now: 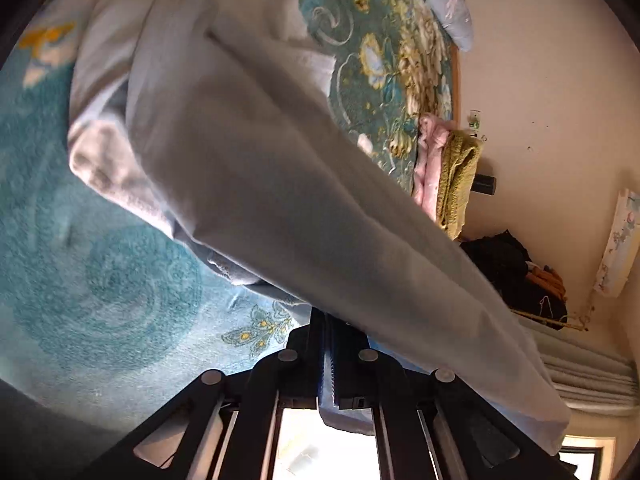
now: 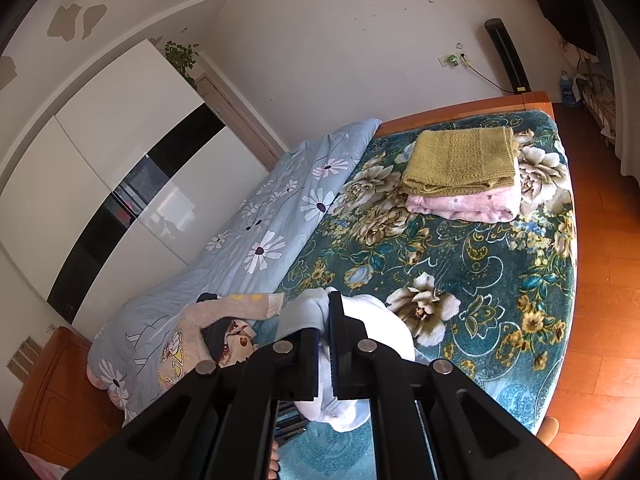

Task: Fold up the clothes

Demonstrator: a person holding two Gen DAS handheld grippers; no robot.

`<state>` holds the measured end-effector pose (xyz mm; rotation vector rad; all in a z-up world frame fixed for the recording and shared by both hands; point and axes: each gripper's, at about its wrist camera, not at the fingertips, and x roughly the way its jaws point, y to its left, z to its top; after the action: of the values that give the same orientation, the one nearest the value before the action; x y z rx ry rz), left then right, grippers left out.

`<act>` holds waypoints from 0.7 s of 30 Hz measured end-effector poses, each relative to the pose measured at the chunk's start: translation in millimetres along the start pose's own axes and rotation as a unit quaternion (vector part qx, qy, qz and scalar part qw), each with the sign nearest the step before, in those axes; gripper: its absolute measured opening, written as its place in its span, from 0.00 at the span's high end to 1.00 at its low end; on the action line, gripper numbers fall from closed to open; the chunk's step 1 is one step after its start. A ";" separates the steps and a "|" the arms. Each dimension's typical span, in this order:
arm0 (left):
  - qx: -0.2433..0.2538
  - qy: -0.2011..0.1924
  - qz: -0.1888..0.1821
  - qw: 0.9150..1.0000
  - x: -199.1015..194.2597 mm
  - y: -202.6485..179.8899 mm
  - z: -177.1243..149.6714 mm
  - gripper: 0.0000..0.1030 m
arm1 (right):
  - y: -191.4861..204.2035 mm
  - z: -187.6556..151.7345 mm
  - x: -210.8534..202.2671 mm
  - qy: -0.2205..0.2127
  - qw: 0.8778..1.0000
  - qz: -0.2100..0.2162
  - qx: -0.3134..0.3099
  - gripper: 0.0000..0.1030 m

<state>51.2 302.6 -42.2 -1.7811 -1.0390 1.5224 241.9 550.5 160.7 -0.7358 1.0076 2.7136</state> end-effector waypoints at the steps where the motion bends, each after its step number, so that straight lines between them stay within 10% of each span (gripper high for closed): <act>1: 0.024 -0.020 -0.007 1.000 -19.4 -10.0 6.5 0.98 | -1.7 1.0 -3.0 -0.004 1.000 0.001 0.003 0.96; 6: 0.144 -0.117 -0.051 0.981 -124.3 -53.7 41.9 0.98 | 9.4 7.5 -18.3 -0.020 0.999 0.021 -0.016 0.96; 11: 0.252 -0.198 -0.103 0.942 -198.0 -123.5 45.7 0.98 | 45.1 13.6 -43.0 -0.051 0.995 0.044 -0.077 0.96; 21: 0.360 -0.229 -0.150 0.892 -298.6 -147.1 -26.1 0.98 | 81.4 0.0 -124.0 -0.099 0.981 0.112 -0.123 0.96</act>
<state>33.5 131.5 244.0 -0.7343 -0.7443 1.8396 324.7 491.6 268.9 -0.3925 0.7592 3.0707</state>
